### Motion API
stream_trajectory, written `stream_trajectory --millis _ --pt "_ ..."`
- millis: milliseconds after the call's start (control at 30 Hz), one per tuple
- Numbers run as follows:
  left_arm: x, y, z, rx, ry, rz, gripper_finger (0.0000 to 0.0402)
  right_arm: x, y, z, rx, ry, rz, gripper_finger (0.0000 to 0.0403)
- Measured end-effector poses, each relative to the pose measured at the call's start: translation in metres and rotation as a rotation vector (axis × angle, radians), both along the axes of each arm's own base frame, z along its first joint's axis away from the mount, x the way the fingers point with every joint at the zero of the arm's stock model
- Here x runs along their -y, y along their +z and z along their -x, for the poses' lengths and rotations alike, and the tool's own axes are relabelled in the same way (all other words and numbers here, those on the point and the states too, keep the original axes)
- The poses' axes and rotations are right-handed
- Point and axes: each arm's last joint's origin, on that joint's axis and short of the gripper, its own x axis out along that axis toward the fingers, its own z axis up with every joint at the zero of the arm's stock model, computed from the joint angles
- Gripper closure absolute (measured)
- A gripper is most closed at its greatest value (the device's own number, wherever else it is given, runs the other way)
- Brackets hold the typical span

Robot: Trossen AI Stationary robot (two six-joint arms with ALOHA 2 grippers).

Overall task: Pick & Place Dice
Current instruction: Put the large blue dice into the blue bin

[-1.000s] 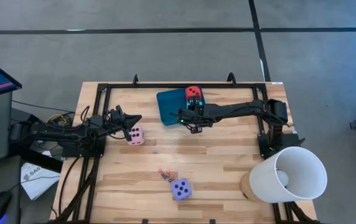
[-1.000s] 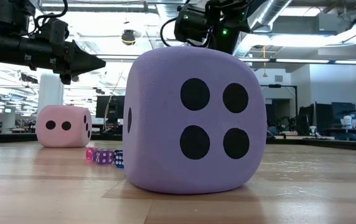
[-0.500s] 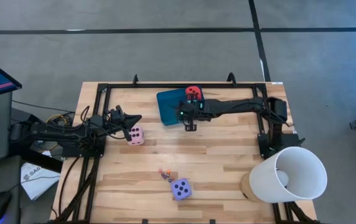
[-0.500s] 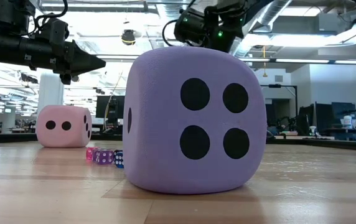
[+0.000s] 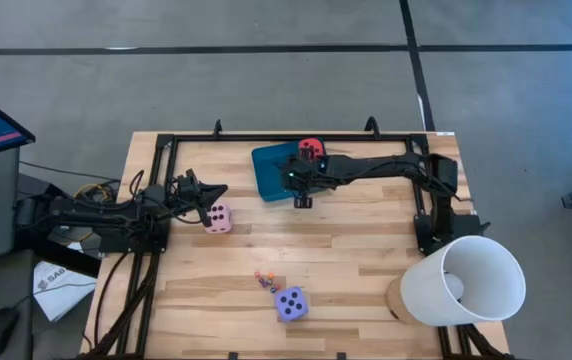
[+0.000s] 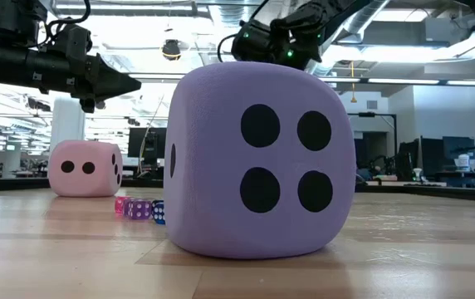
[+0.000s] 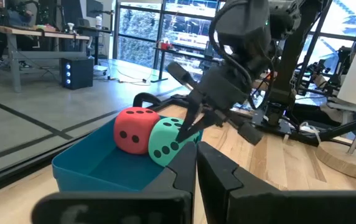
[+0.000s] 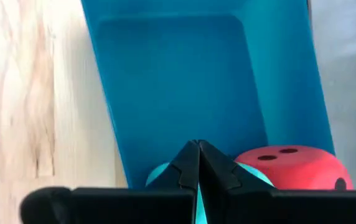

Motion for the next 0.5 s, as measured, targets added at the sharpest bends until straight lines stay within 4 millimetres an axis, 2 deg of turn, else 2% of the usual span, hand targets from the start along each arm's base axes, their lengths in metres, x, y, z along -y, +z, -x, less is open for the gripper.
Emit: stream_trajectory --millis 333,500 --pt "0.000 0.000 0.000 -0.001 0.000 0.000 0.0396 0.000 -0.019 -0.002 -0.068 -0.018 -0.016 0.0402" --pt "0.000 0.000 0.000 0.000 0.000 0.000 0.0396 0.000 -0.016 0.001 -0.104 -0.079 0.105 0.0403"
